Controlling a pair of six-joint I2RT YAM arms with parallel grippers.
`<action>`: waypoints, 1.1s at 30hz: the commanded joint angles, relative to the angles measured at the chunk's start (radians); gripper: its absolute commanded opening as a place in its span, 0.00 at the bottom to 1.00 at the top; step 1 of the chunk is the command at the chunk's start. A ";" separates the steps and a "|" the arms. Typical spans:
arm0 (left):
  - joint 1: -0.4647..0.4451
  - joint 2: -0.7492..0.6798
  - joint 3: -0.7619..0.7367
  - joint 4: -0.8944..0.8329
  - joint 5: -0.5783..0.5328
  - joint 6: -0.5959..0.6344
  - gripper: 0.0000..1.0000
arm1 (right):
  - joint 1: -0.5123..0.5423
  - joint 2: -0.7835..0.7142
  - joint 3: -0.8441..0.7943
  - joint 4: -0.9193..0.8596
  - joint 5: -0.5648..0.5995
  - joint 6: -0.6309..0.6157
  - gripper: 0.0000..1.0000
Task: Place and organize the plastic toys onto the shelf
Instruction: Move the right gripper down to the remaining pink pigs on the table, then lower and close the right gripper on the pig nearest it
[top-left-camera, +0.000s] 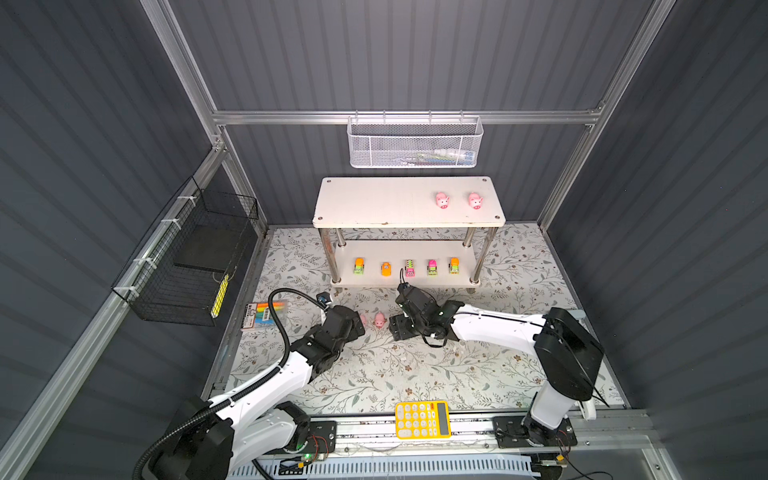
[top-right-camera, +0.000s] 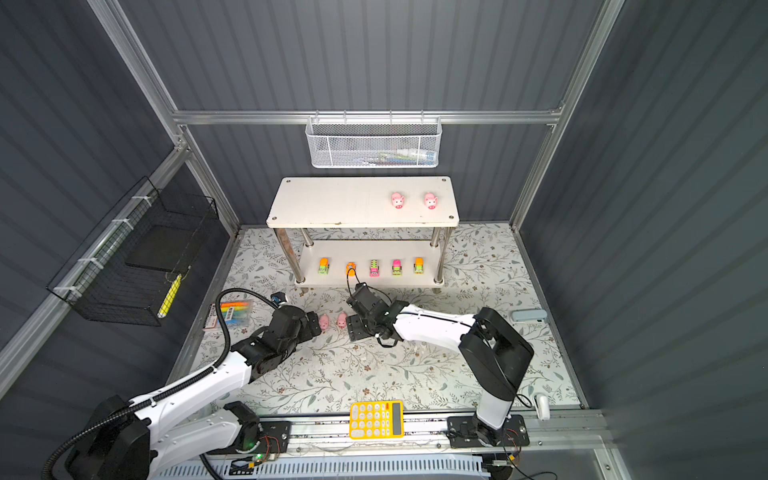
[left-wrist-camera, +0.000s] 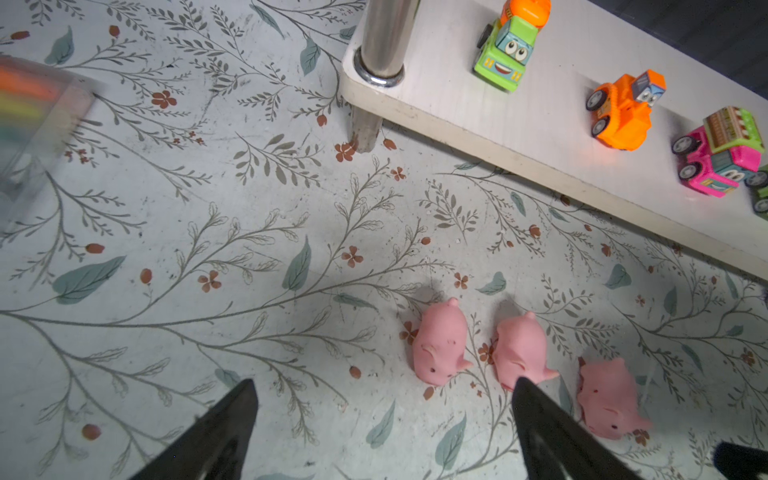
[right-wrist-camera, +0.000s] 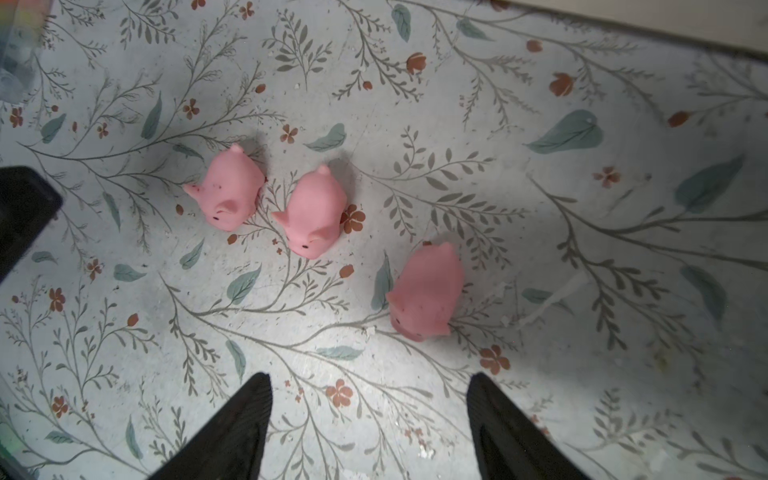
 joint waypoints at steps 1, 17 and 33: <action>0.007 0.004 0.034 -0.023 -0.020 -0.011 0.96 | -0.005 0.028 0.032 0.008 0.020 0.035 0.76; 0.006 -0.003 0.022 -0.019 -0.019 -0.016 0.96 | -0.042 0.139 0.077 -0.026 0.048 0.050 0.73; 0.007 -0.003 0.013 -0.007 -0.011 -0.019 0.96 | -0.042 0.192 0.107 -0.031 0.047 0.054 0.61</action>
